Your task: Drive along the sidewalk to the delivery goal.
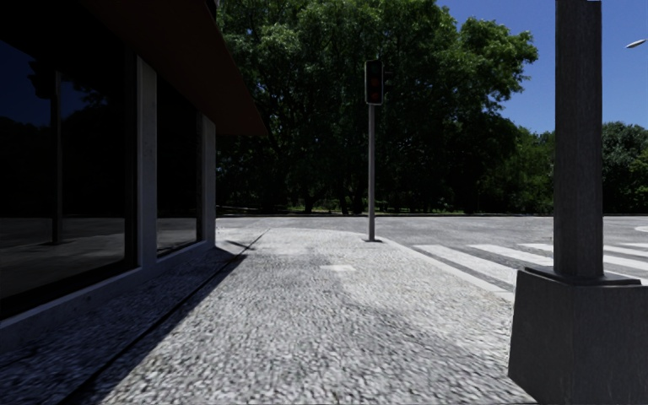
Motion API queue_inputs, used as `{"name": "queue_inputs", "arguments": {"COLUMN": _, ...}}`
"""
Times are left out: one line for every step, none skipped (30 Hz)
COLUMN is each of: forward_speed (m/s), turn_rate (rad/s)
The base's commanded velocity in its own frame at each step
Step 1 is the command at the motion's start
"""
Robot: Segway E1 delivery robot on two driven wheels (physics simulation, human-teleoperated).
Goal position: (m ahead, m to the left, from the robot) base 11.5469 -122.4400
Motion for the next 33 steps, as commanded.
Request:
{"name": "queue_inputs", "arguments": {"forward_speed": 2.0, "turn_rate": 0.0}}
{"name": "queue_inputs", "arguments": {"forward_speed": 2.0, "turn_rate": 0.0}}
{"name": "queue_inputs", "arguments": {"forward_speed": 2.0, "turn_rate": 0.0}}
{"name": "queue_inputs", "arguments": {"forward_speed": 2.0, "turn_rate": 0.0}}
{"name": "queue_inputs", "arguments": {"forward_speed": 2.0, "turn_rate": 0.0}}
{"name": "queue_inputs", "arguments": {"forward_speed": 2.0, "turn_rate": 0.0}}
{"name": "queue_inputs", "arguments": {"forward_speed": 2.0, "turn_rate": 0.0}}
{"name": "queue_inputs", "arguments": {"forward_speed": 2.0, "turn_rate": 0.0}}
{"name": "queue_inputs", "arguments": {"forward_speed": 2.0, "turn_rate": -0.02}}
{"name": "queue_inputs", "arguments": {"forward_speed": 2.0, "turn_rate": -0.15}}
{"name": "queue_inputs", "arguments": {"forward_speed": 2.0, "turn_rate": -0.15}}
{"name": "queue_inputs", "arguments": {"forward_speed": 2.0, "turn_rate": -0.32}}
{"name": "queue_inputs", "arguments": {"forward_speed": 2.0, "turn_rate": -0.42}}
{"name": "queue_inputs", "arguments": {"forward_speed": 2.0, "turn_rate": -0.46}}
{"name": "queue_inputs", "arguments": {"forward_speed": 2.0, "turn_rate": -0.46}}
{"name": "queue_inputs", "arguments": {"forward_speed": 2.0, "turn_rate": -0.47}}
{"name": "queue_inputs", "arguments": {"forward_speed": 2.0, "turn_rate": -0.48}}
{"name": "queue_inputs", "arguments": {"forward_speed": 2.0, "turn_rate": -0.48}}
{"name": "queue_inputs", "arguments": {"forward_speed": 2.0, "turn_rate": -0.5}}
{"name": "queue_inputs", "arguments": {"forward_speed": 2.0, "turn_rate": -0.5}}
{"name": "queue_inputs", "arguments": {"forward_speed": 2.0, "turn_rate": -0.52}}
{"name": "queue_inputs", "arguments": {"forward_speed": 2.0, "turn_rate": -0.52}}
{"name": "queue_inputs", "arguments": {"forward_speed": 1.97, "turn_rate": -0.52}}
{"name": "queue_inputs", "arguments": {"forward_speed": 1.97, "turn_rate": -0.52}}
{"name": "queue_inputs", "arguments": {"forward_speed": 1.89, "turn_rate": -0.53}}
{"name": "queue_inputs", "arguments": {"forward_speed": 1.84, "turn_rate": -0.53}}
{"name": "queue_inputs", "arguments": {"forward_speed": 1.82, "turn_rate": -0.53}}
{"name": "queue_inputs", "arguments": {"forward_speed": 1.82, "turn_rate": -0.53}}
{"name": "queue_inputs", "arguments": {"forward_speed": 1.8, "turn_rate": -0.54}}
{"name": "queue_inputs", "arguments": {"forward_speed": 1.72, "turn_rate": -0.54}}
{"name": "queue_inputs", "arguments": {"forward_speed": 1.64, "turn_rate": -0.54}}
{"name": "queue_inputs", "arguments": {"forward_speed": 1.6, "turn_rate": -0.54}}
{"name": "queue_inputs", "arguments": {"forward_speed": 1.6, "turn_rate": -0.54}}
